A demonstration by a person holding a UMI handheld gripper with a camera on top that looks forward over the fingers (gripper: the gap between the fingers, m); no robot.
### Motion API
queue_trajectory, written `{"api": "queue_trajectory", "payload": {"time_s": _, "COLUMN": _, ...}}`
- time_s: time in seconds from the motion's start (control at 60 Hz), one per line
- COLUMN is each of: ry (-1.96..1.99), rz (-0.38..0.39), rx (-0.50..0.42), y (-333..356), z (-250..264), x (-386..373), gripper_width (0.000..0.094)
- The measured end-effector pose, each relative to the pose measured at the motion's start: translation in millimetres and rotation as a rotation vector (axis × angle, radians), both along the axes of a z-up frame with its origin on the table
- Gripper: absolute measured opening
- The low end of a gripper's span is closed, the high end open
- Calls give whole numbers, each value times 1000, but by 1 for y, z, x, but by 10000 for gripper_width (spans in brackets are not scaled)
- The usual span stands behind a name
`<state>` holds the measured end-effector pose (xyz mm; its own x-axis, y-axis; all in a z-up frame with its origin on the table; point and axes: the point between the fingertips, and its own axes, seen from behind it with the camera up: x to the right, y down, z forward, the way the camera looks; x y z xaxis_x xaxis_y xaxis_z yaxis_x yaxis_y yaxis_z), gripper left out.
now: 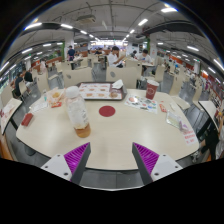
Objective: Pour water
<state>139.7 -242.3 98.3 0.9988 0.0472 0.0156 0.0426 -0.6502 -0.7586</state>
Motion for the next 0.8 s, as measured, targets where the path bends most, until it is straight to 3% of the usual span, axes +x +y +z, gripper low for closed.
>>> {"api": "queue_trajectory", "payload": {"time_s": 0.2, "ry": 47, "rz": 35, "rx": 100, "y": 50, "z": -15, "x": -95, "gripper_width": 841}}
{"api": "queue_trajectory", "payload": {"time_s": 0.4, "ry": 14, "rz": 20, "rx": 222, "y": 123, "z": -21, "x": -131, "gripper_width": 823}}
{"api": "queue_trajectory", "payload": {"time_s": 0.483, "ry": 2, "rz": -7, "rx": 256, "y": 146, "z": -26, "x": -131, "gripper_width": 738}}
{"api": "queue_trajectory", "payload": {"time_s": 0.583, "ry": -7, "rz": -44, "rx": 283, "y": 160, "z": -29, "x": -125, "gripper_width": 567}}
{"api": "queue_trajectory", "payload": {"time_s": 0.8, "ry": 15, "rz": -75, "rx": 282, "y": 164, "z": -28, "x": -124, "gripper_width": 435}}
